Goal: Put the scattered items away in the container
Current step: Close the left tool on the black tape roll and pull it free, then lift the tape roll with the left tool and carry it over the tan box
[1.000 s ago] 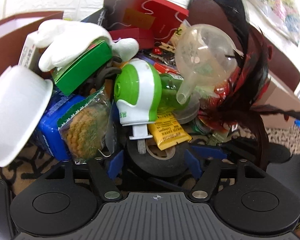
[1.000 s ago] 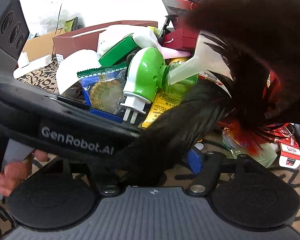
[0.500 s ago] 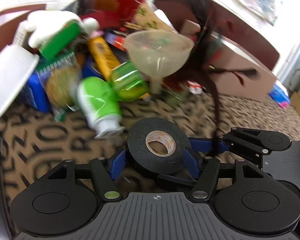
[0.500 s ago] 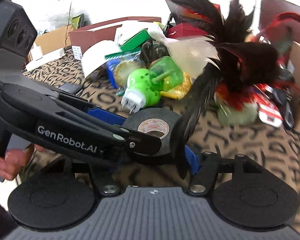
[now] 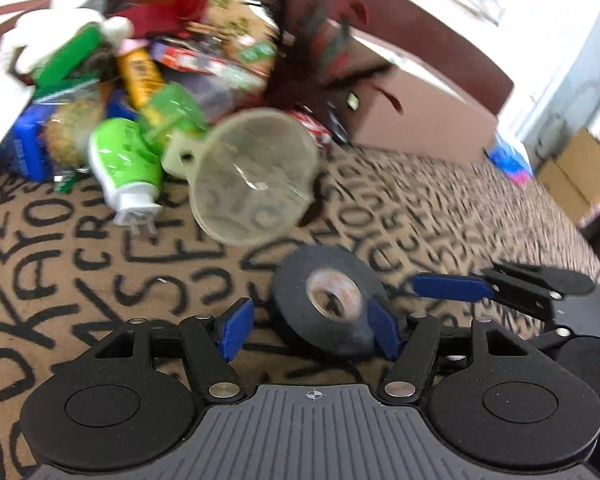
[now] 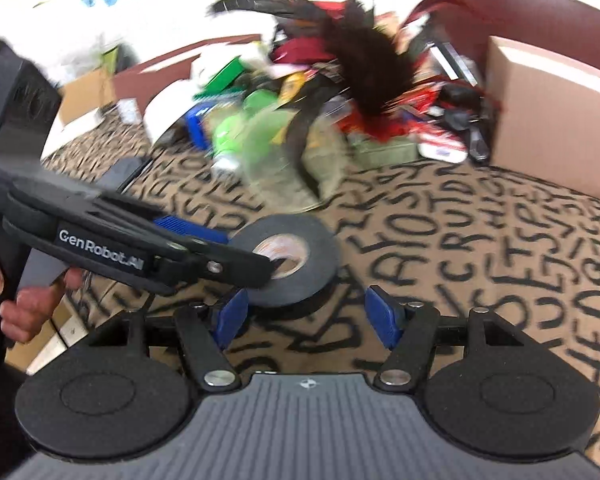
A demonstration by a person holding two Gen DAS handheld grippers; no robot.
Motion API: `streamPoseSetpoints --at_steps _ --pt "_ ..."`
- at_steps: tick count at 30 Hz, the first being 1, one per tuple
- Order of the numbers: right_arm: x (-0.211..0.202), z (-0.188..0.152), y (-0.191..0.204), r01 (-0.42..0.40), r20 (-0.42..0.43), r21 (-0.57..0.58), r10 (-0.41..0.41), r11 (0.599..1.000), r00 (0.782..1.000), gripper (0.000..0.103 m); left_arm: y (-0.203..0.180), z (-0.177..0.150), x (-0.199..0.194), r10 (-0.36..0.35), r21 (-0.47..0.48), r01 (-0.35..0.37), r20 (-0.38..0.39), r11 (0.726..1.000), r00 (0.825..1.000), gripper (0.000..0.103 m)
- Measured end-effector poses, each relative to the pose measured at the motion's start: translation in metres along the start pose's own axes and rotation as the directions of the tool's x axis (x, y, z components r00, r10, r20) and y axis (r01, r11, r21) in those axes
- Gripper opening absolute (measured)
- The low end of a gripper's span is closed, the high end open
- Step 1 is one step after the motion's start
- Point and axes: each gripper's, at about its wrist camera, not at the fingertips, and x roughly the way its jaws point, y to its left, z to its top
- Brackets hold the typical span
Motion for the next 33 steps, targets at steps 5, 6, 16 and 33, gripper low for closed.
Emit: streamPoseSetpoints --at_steps 5,6,16,33 --pt "-0.004 0.008 -0.005 0.025 0.036 0.035 -0.026 0.999 0.999 0.069 0.003 0.005 0.001 0.012 0.0 -0.012 0.0 1.0 1.0 0.063" --pt "-0.002 0.008 -0.006 0.024 0.031 0.038 -0.025 0.999 0.999 0.068 0.003 0.005 0.003 0.009 0.002 -0.009 -0.011 1.0 1.0 0.062" --pt "0.016 0.01 -0.011 0.03 -0.013 0.108 -0.029 0.994 0.999 0.043 0.004 0.009 0.017 0.007 -0.003 -0.007 -0.036 1.0 0.999 0.051" --pt "0.024 0.015 -0.008 0.015 -0.045 0.116 -0.01 0.993 0.999 0.027 0.003 0.011 0.02 0.027 0.002 -0.027 -0.039 1.0 0.999 0.048"
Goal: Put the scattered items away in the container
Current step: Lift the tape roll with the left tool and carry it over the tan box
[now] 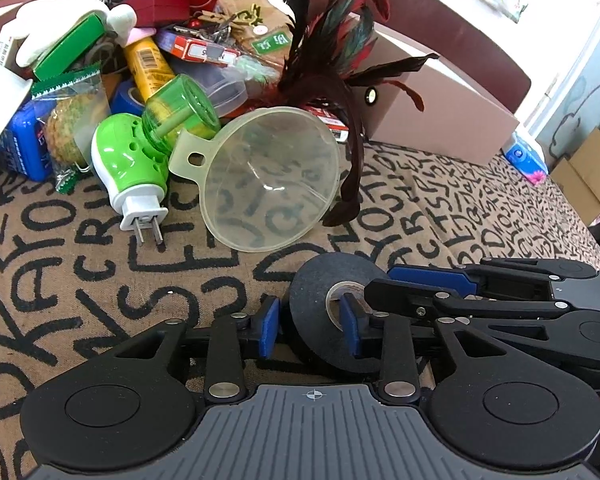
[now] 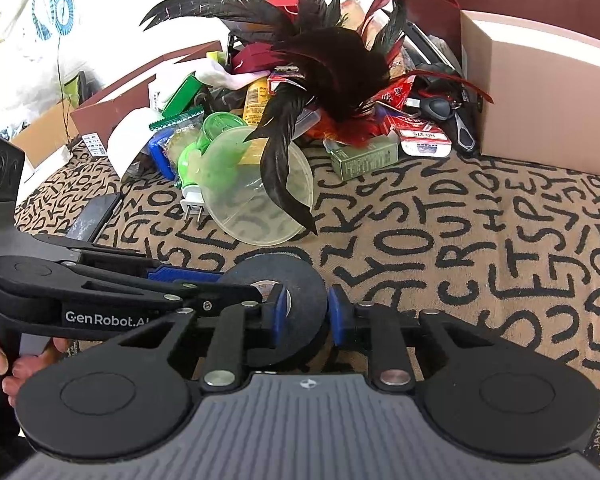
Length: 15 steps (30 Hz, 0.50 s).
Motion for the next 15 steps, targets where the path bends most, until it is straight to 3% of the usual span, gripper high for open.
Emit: streamPoseSetpoints --at_steps 15 --pt "0.0016 0.0029 0.0002 0.003 -0.02 0.014 -0.003 1.0 1.0 0.028 0.0035 0.0004 0.0003 -0.015 -0.028 0.015 0.002 0.999 1.0 0.05"
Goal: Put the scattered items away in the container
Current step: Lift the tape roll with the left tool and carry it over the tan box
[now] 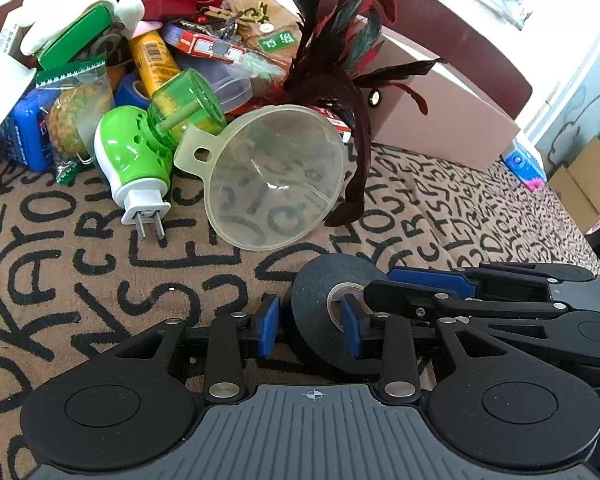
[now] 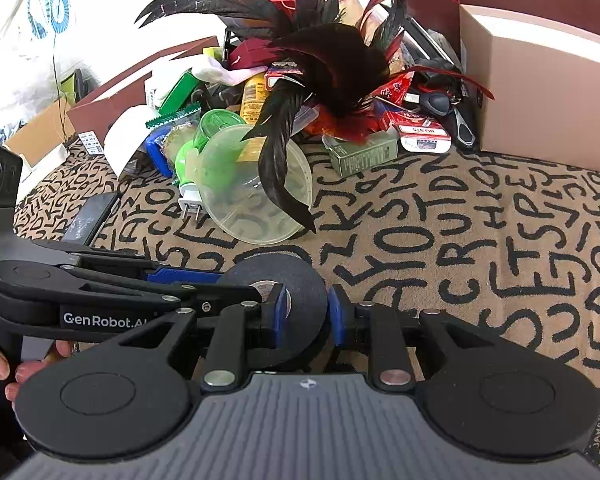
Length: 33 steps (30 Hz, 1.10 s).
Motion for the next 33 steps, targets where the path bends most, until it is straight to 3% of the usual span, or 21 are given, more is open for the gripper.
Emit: streamPoseSetpoints --at_steps 14,18,20,24,30,31,33 --pt "0.01 0.001 -0.003 0.029 -0.017 0.011 -0.029 1.0 0.999 0.044 0.008 -0.003 -0.001 -0.033 -0.029 0.033 0.001 0.999 0.999 0.054" --pt "0.01 -0.001 0.011 0.076 -0.009 -0.103 -0.078 0.992 0.997 0.044 0.01 -0.003 -0.002 -0.05 -0.016 0.05 -0.006 0.999 0.999 0.054" --pt "0.014 -0.002 0.007 0.058 -0.028 -0.085 -0.061 0.995 0.998 0.042 0.009 -0.001 -0.001 -0.058 -0.003 0.058 -0.017 0.998 0.998 0.048" --pt "0.016 -0.004 0.002 0.013 -0.019 -0.028 -0.013 1.0 1.0 0.033 0.009 -0.001 0.002 -0.057 0.001 0.057 -0.018 0.998 0.998 0.046" --pt "0.014 -0.008 -0.002 0.004 0.004 0.031 -0.005 1.0 1.0 0.033 0.003 -0.004 0.001 -0.038 0.003 0.038 0.0 0.999 0.999 0.046" --pt "0.014 -0.009 -0.003 0.001 0.005 0.039 -0.001 0.999 1.0 0.033 0.002 -0.003 0.001 -0.031 0.008 0.031 -0.001 0.999 1.0 0.035" --pt "0.013 -0.009 -0.004 -0.002 0.011 0.045 0.001 0.999 1.0 0.033 -0.001 -0.003 0.0 -0.013 0.022 0.013 0.003 1.0 1.0 0.029"
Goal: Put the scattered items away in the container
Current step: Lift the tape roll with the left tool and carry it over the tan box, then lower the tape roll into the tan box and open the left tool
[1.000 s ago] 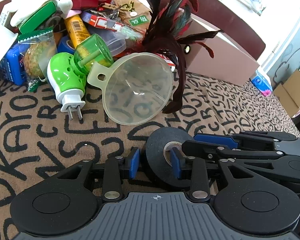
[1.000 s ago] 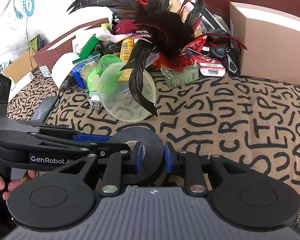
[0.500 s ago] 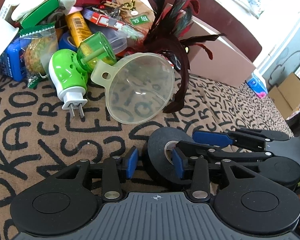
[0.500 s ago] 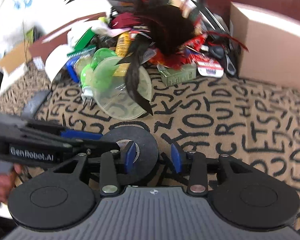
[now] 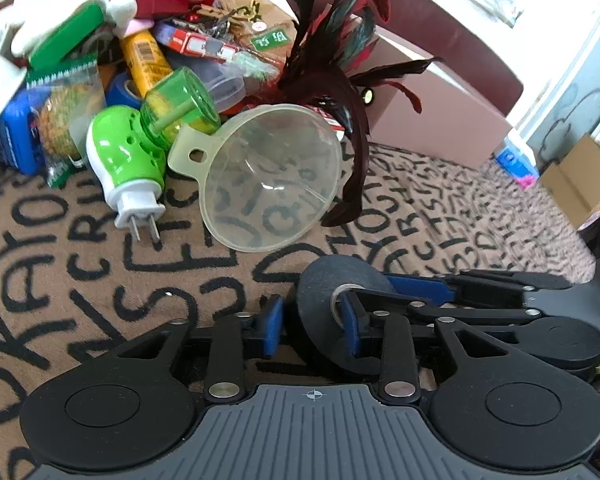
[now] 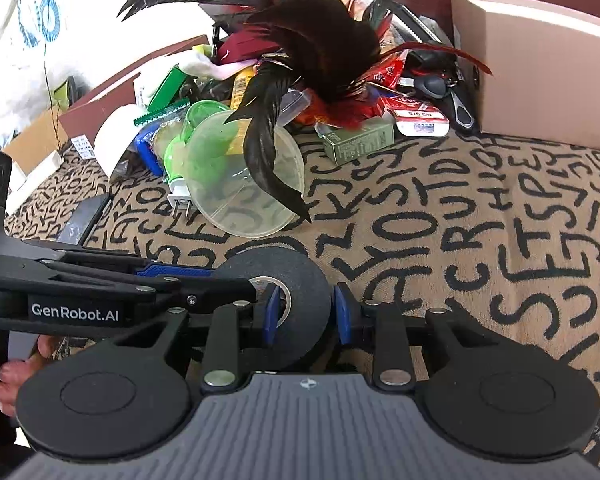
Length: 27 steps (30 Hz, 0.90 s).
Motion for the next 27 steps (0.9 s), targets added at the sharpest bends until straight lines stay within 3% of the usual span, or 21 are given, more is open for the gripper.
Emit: streamPoseSetpoints --at_steps 7,12,18,21,23,25,27 --pt "-0.019 0.001 -0.004 0.008 0.02 0.017 -0.008 1.0 1.0 0.032 -0.019 0.004 -0.009 0.001 0.036 -0.002 0.026 0.999 1.0 0.028" --pt "-0.048 0.019 -0.009 0.033 0.109 0.006 -0.034 0.999 0.993 0.032 -0.046 0.027 -0.024 -0.017 0.108 0.006 0.101 0.994 0.995 0.028" --pt "-0.085 0.066 -0.026 0.11 0.257 -0.067 -0.09 0.992 0.962 0.032 -0.085 0.085 -0.032 -0.078 0.177 0.041 0.205 0.983 0.976 0.027" --pt "-0.092 0.086 -0.029 0.226 0.329 -0.15 -0.167 0.962 0.929 0.031 -0.1 0.119 -0.022 -0.114 0.182 0.075 0.214 0.98 0.97 0.028" --pt "-0.087 0.096 -0.03 0.31 0.36 -0.188 -0.228 0.932 0.904 0.031 -0.113 0.132 -0.013 -0.096 0.219 0.046 0.224 0.975 0.97 0.029" --pt "-0.079 0.103 -0.042 0.301 0.349 -0.161 -0.231 0.94 0.908 0.031 -0.122 0.135 0.0 -0.068 0.244 0.01 0.229 0.97 0.971 0.028" --pt "-0.072 0.105 -0.055 0.277 0.329 -0.126 -0.224 0.953 0.917 0.031 -0.121 0.14 0.012 -0.075 0.216 0.028 0.211 0.976 0.975 0.029"
